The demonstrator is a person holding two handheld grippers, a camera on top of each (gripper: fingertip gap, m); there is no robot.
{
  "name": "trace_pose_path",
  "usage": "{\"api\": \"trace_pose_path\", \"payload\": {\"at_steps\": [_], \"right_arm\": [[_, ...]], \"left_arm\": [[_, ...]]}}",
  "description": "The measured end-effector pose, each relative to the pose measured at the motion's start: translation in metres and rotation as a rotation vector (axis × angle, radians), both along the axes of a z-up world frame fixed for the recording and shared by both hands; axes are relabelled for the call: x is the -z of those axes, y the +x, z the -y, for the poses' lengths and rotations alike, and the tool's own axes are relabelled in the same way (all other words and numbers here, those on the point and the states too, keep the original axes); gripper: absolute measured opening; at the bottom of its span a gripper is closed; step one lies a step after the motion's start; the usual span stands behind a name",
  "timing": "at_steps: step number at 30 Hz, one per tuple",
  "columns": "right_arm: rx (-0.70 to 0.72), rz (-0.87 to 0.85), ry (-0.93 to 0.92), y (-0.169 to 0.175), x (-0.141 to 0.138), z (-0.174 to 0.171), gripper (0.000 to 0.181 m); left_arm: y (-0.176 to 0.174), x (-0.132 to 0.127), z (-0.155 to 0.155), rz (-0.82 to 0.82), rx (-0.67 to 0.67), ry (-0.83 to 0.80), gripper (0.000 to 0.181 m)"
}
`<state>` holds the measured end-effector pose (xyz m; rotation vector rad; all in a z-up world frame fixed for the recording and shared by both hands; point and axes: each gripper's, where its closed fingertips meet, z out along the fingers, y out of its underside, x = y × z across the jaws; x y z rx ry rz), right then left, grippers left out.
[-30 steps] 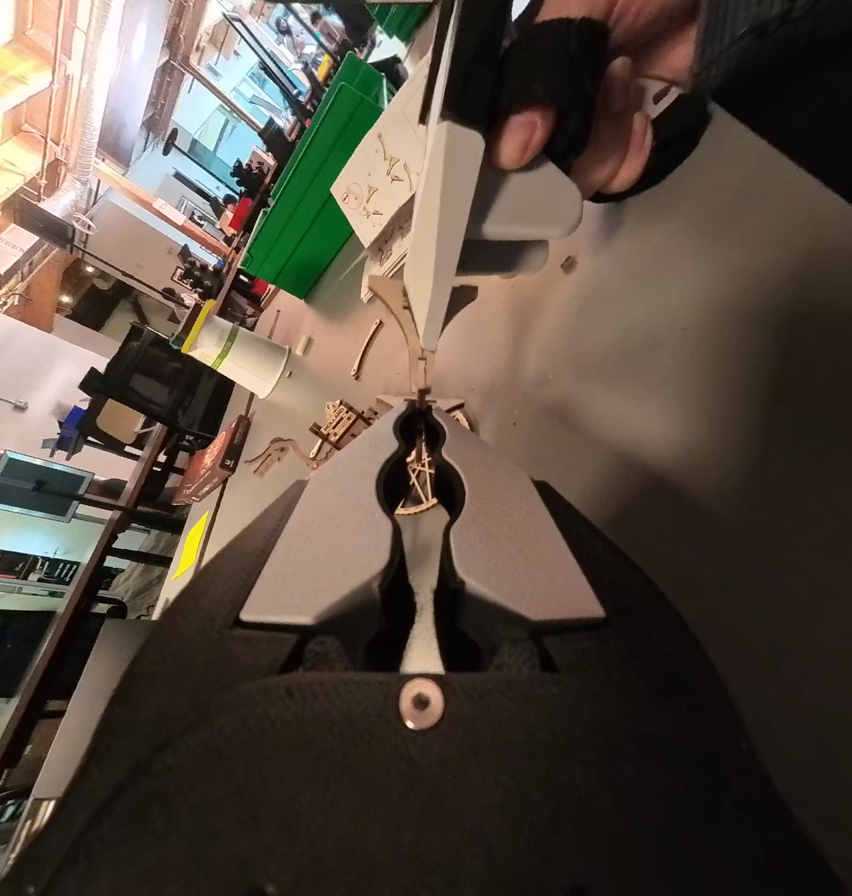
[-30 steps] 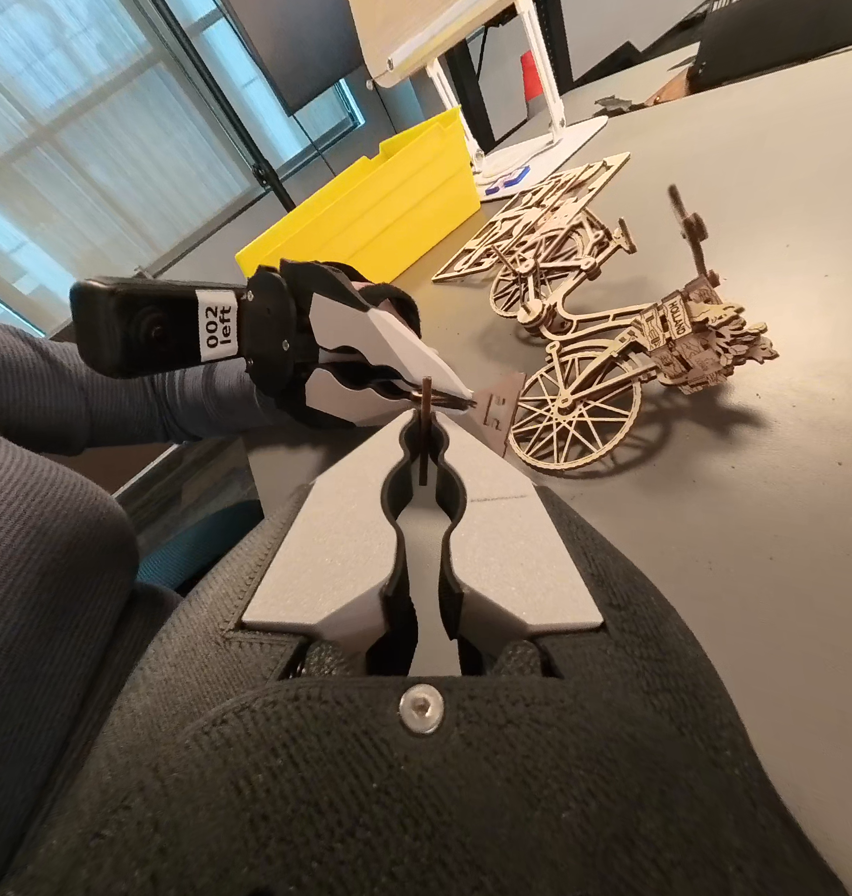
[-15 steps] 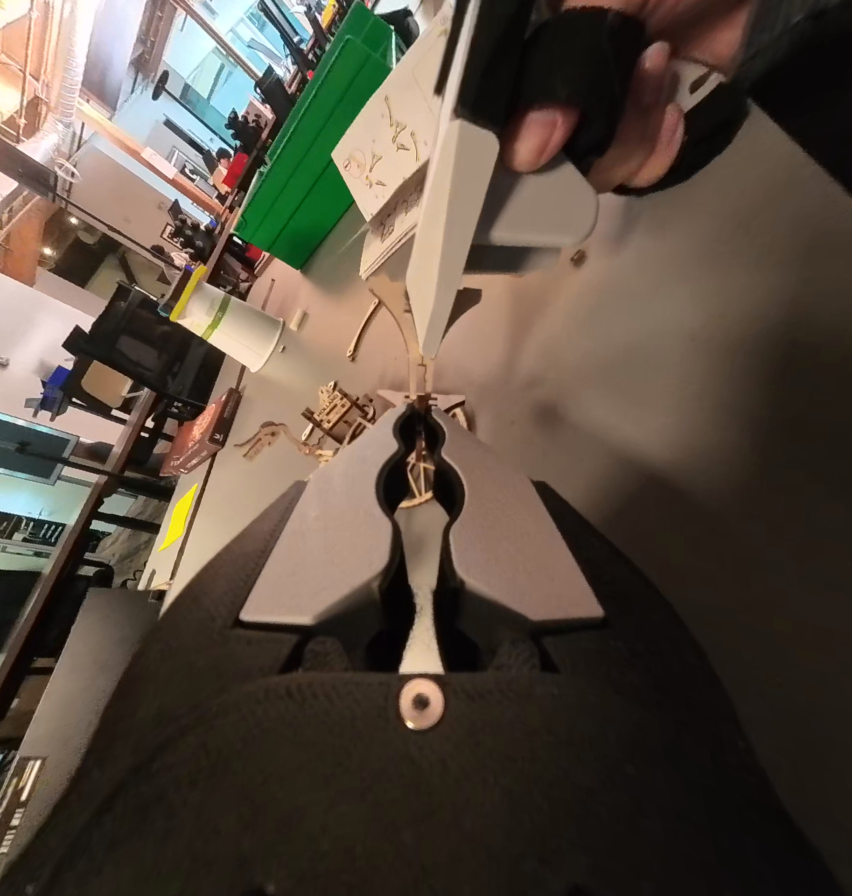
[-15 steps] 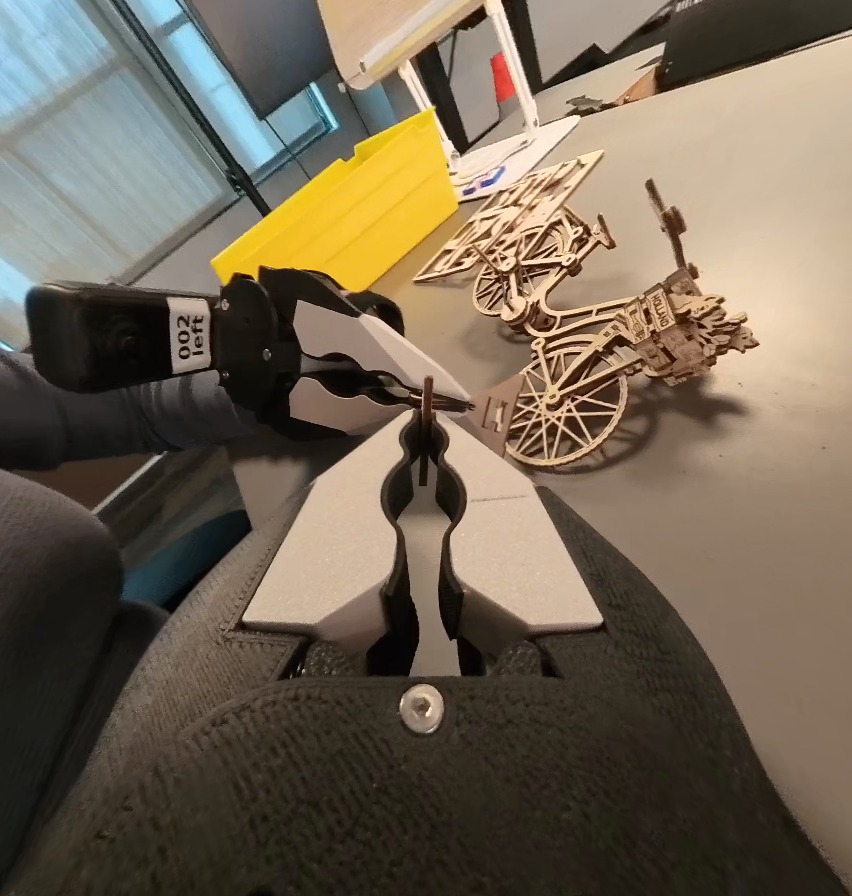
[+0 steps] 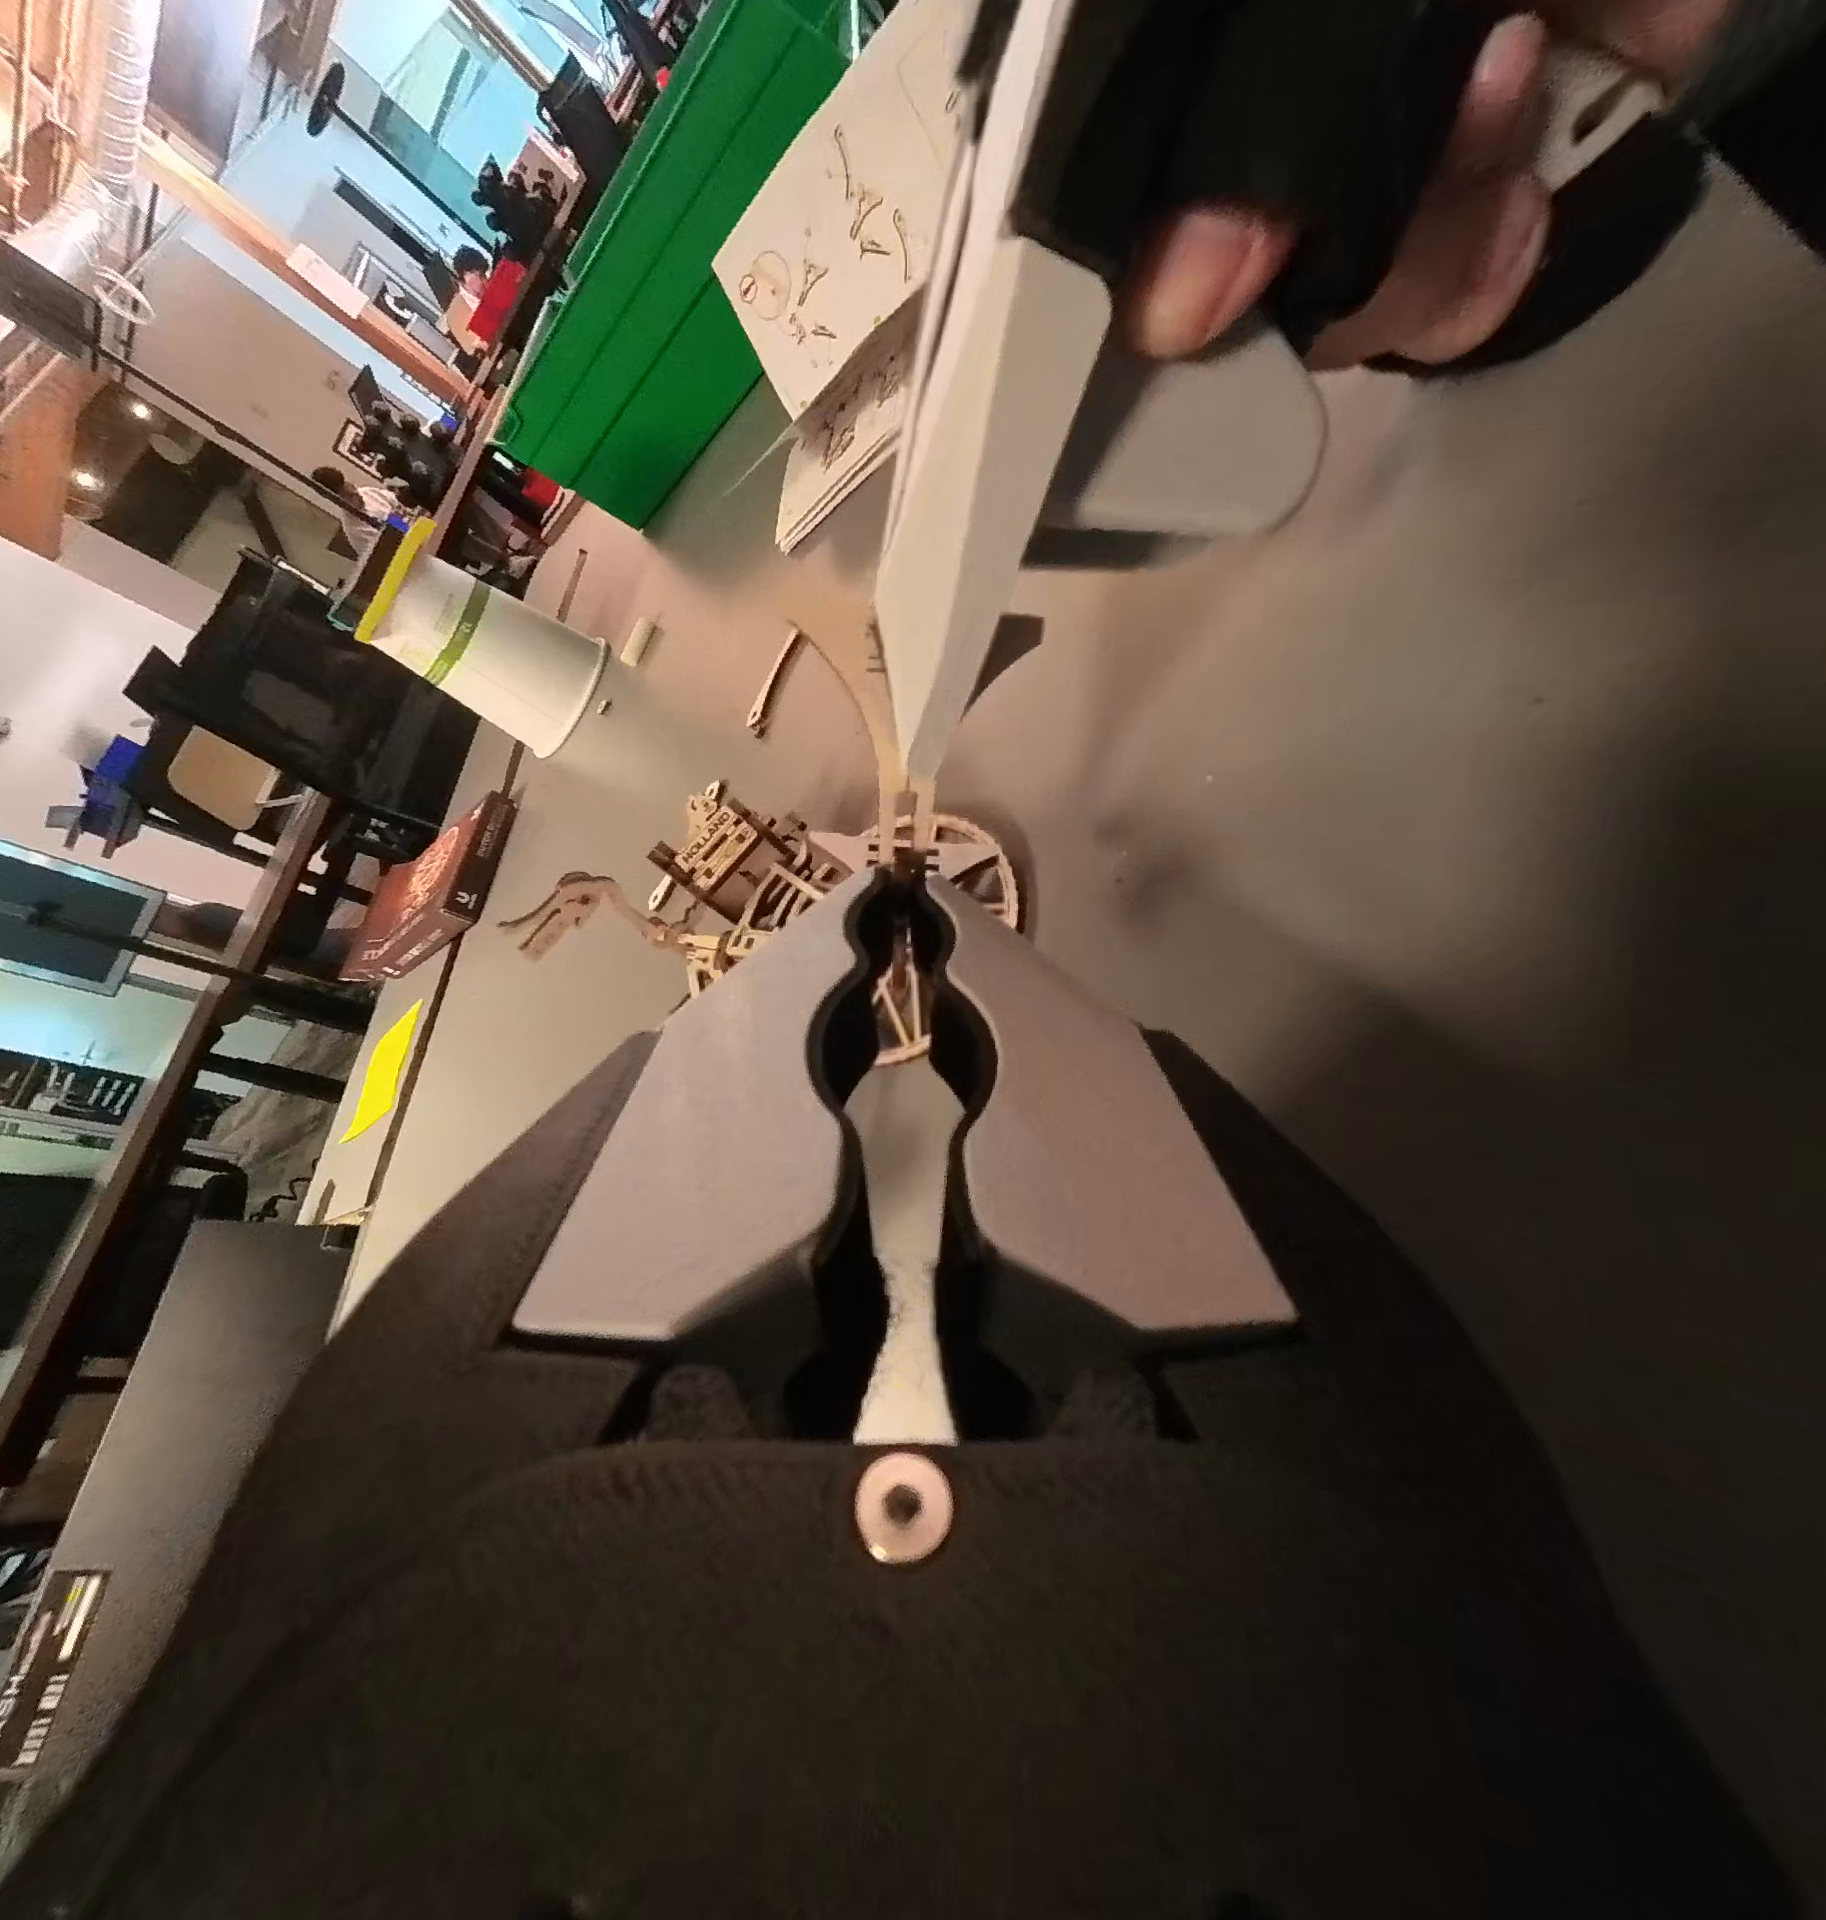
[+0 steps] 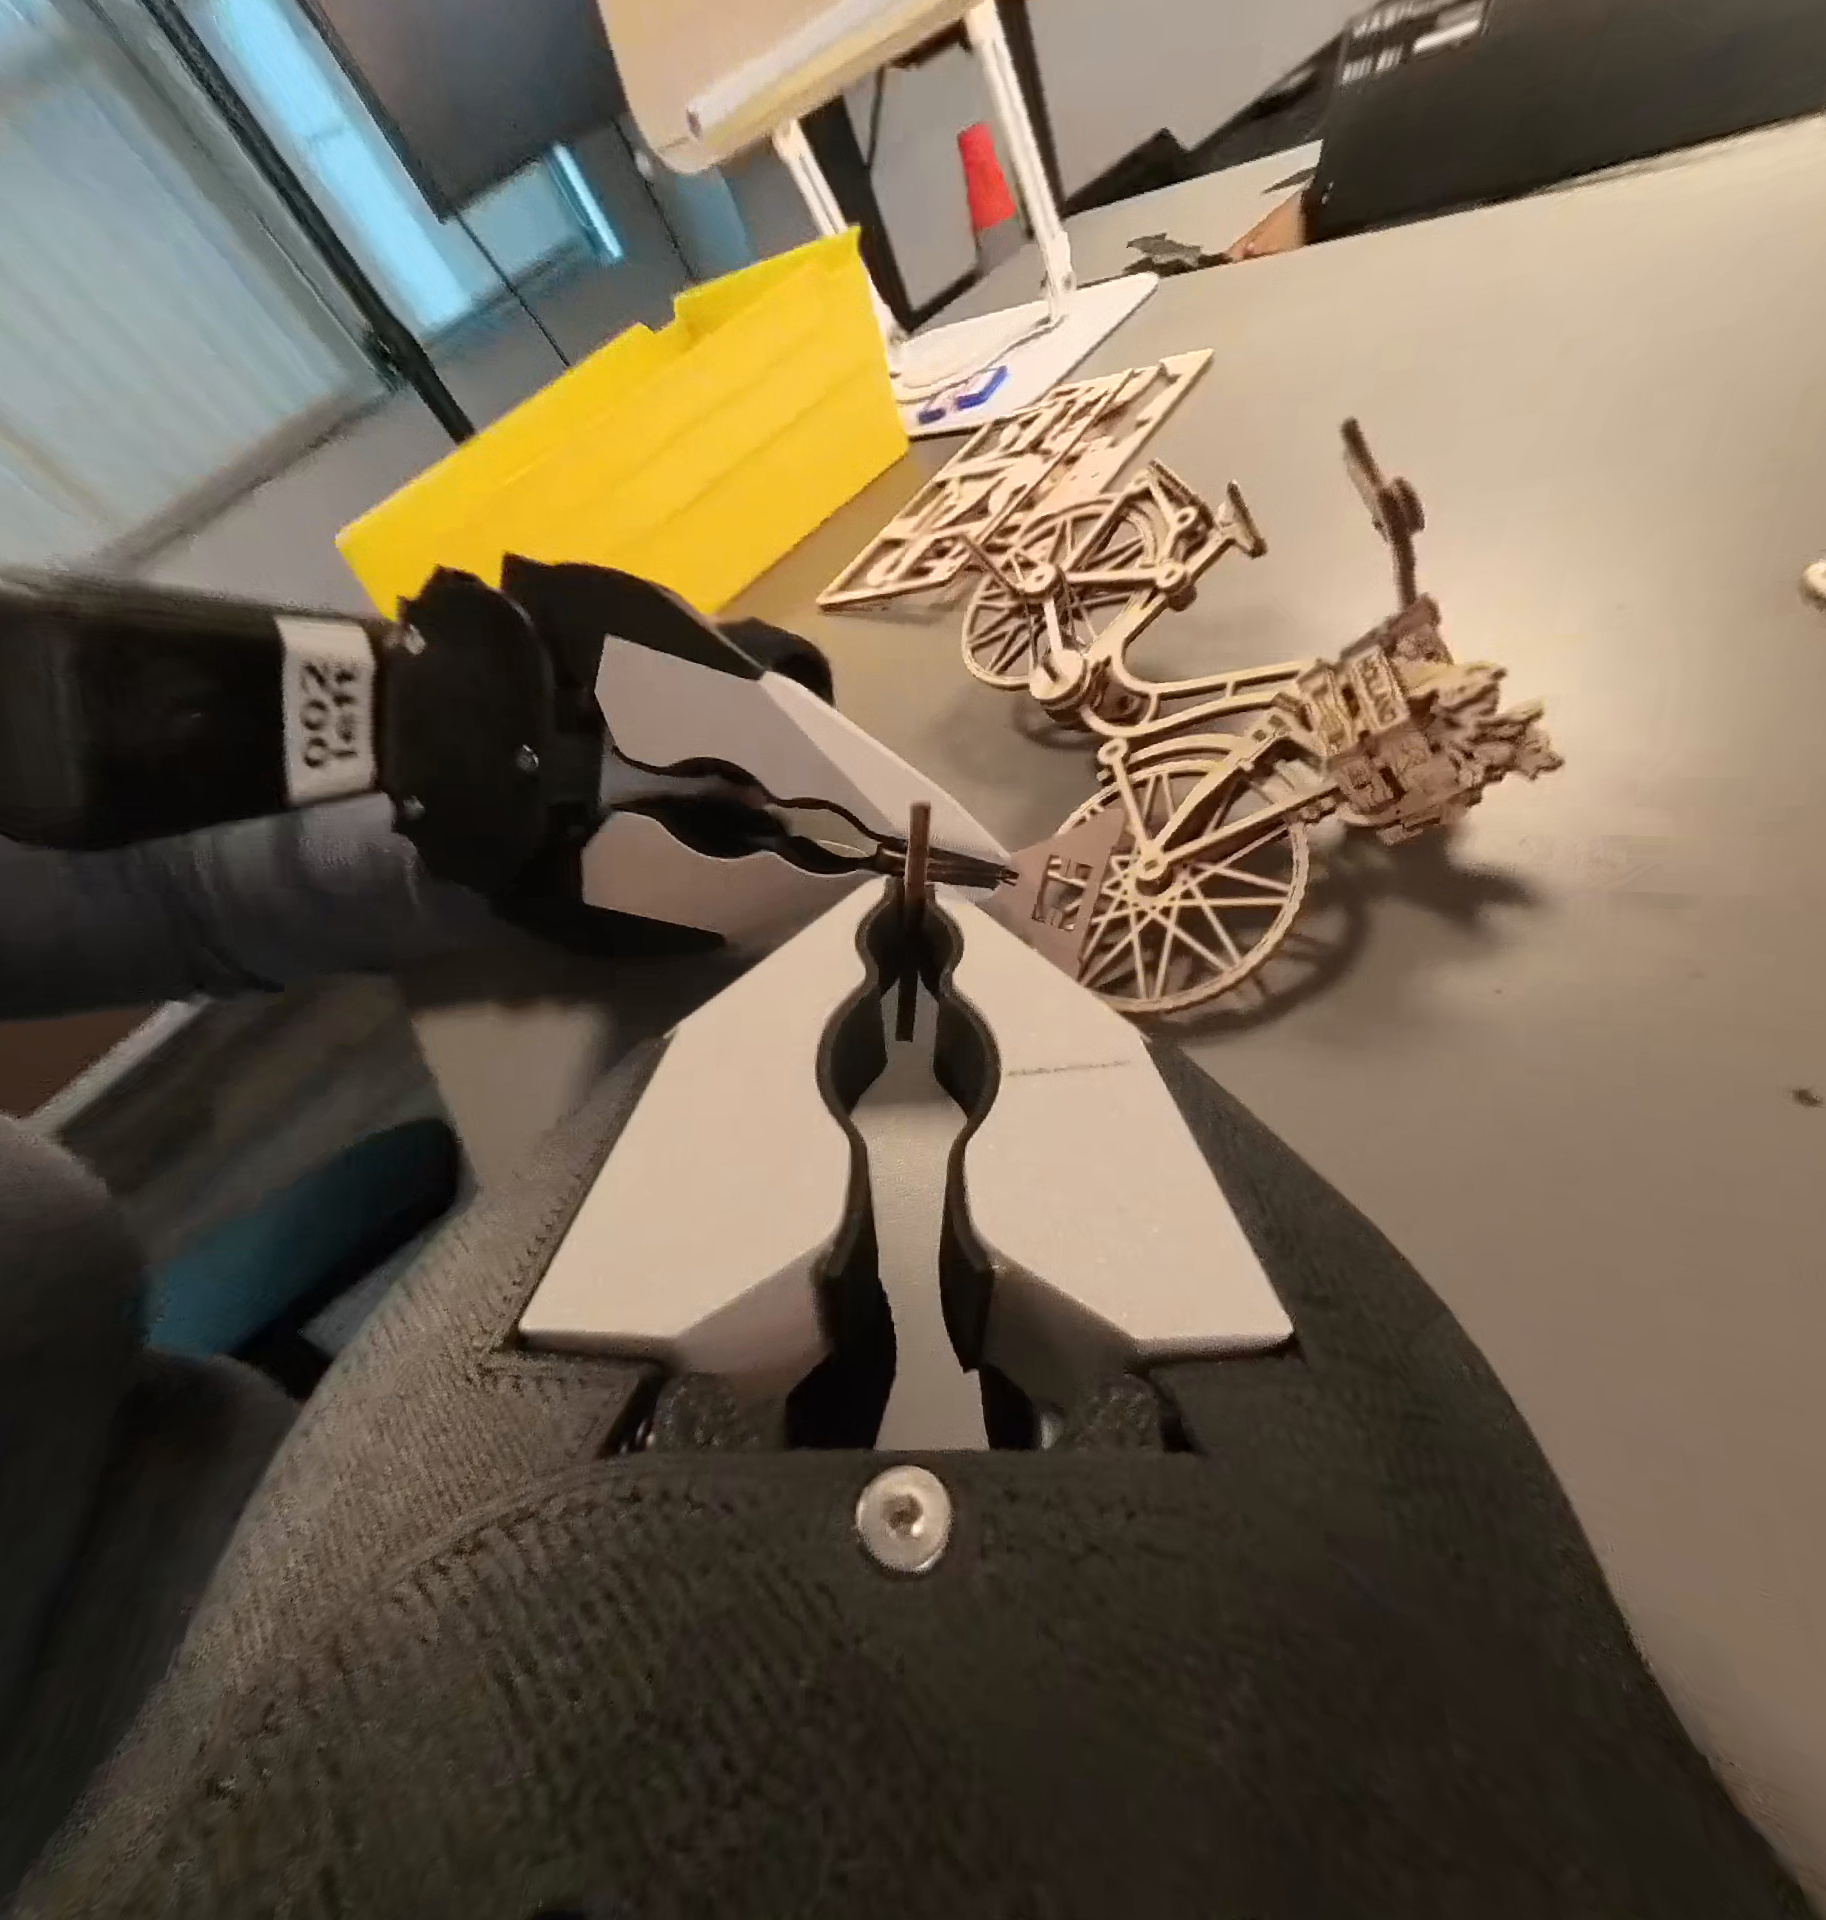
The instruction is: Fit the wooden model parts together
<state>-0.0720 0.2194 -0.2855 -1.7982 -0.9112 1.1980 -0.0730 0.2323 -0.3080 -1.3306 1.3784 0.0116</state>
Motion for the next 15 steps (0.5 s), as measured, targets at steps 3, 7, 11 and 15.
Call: {"api": "trace_pose_path", "payload": {"at_steps": [3, 7, 11, 15], "right_arm": [[-0.026, -0.095, -0.108, 0.002, -0.005, -0.001, 0.0], [-0.064, -0.136, -0.148, 0.001, -0.008, 0.004, 0.0], [-0.082, -0.156, -0.185, 0.002, -0.009, 0.005, 0.0], [-0.082, -0.148, -0.195, 0.003, -0.007, 0.006, 0.0]], "left_arm": [[0.001, -0.005, 0.001, 0.026, 0.014, 0.007, 0.001], [-0.003, -0.009, 0.007, 0.046, 0.043, 0.02, 0.001], [-0.002, -0.006, 0.012, 0.04, 0.065, 0.002, 0.009], [-0.004, -0.002, 0.018, 0.018, 0.08, -0.007, 0.018]]}}
